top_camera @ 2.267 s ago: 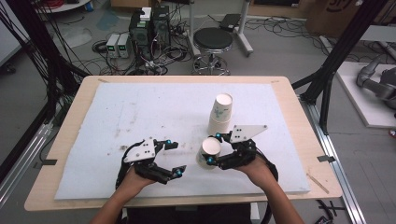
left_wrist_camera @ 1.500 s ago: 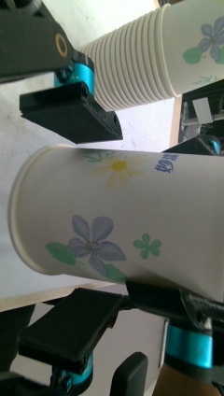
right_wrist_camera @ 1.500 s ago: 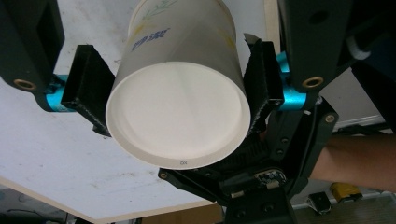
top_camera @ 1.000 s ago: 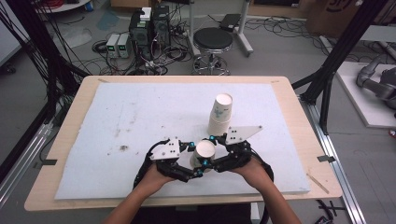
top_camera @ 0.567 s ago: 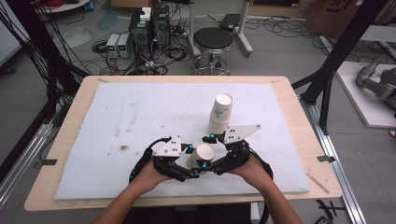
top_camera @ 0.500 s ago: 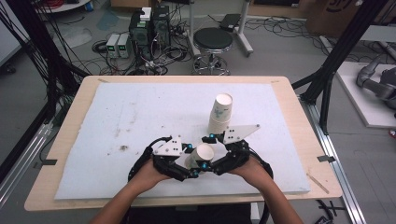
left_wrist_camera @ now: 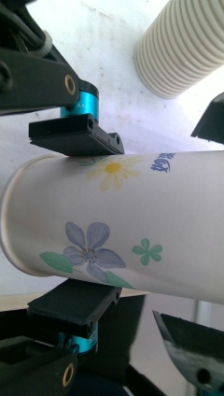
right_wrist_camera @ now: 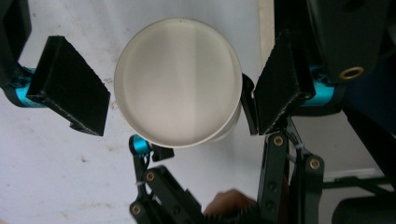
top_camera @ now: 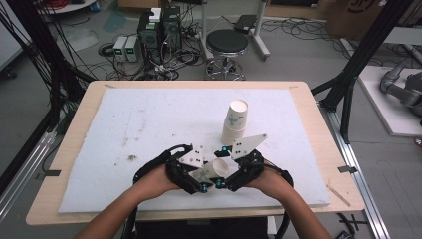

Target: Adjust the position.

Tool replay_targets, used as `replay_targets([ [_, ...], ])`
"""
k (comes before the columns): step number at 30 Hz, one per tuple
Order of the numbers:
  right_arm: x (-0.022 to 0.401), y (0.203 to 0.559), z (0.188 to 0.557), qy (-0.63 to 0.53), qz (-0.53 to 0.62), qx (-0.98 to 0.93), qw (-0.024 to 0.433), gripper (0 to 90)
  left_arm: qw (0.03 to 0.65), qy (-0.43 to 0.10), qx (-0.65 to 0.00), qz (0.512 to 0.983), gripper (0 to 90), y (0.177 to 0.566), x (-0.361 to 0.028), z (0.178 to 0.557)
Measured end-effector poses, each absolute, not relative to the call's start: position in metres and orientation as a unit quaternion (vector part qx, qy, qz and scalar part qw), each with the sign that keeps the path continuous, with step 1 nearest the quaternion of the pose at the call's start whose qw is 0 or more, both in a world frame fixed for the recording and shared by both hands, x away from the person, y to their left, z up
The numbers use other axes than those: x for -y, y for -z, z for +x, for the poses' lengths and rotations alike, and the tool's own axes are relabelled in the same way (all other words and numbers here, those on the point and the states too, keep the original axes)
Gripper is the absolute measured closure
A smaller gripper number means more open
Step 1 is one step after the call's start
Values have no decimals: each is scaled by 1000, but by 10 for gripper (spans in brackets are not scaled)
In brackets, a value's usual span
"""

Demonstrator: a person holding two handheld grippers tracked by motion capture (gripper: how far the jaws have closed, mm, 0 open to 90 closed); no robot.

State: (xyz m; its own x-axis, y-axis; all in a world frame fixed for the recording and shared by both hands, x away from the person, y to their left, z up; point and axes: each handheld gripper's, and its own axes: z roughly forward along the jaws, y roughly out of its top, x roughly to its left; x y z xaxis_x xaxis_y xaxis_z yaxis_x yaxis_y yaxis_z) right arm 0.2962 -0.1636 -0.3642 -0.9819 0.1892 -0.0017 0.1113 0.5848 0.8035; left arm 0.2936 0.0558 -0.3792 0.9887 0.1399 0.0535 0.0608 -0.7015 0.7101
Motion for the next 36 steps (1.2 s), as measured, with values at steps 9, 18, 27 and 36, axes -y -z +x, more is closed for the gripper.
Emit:
replay_targets([
  [9,164,367,297,-433,77,-897,46,191,341,-55,-38,938,335,374,-54,296],
  [18,154,373,297,-401,48,-914,40,265,311,-42,-5,949,336,371,-53,297],
  [27,150,374,296,-389,26,-920,29,357,305,-29,-1,952,336,373,-53,296],
  [36,153,375,297,-389,27,-921,28,363,360,-35,-12,932,200,378,-64,297],
])
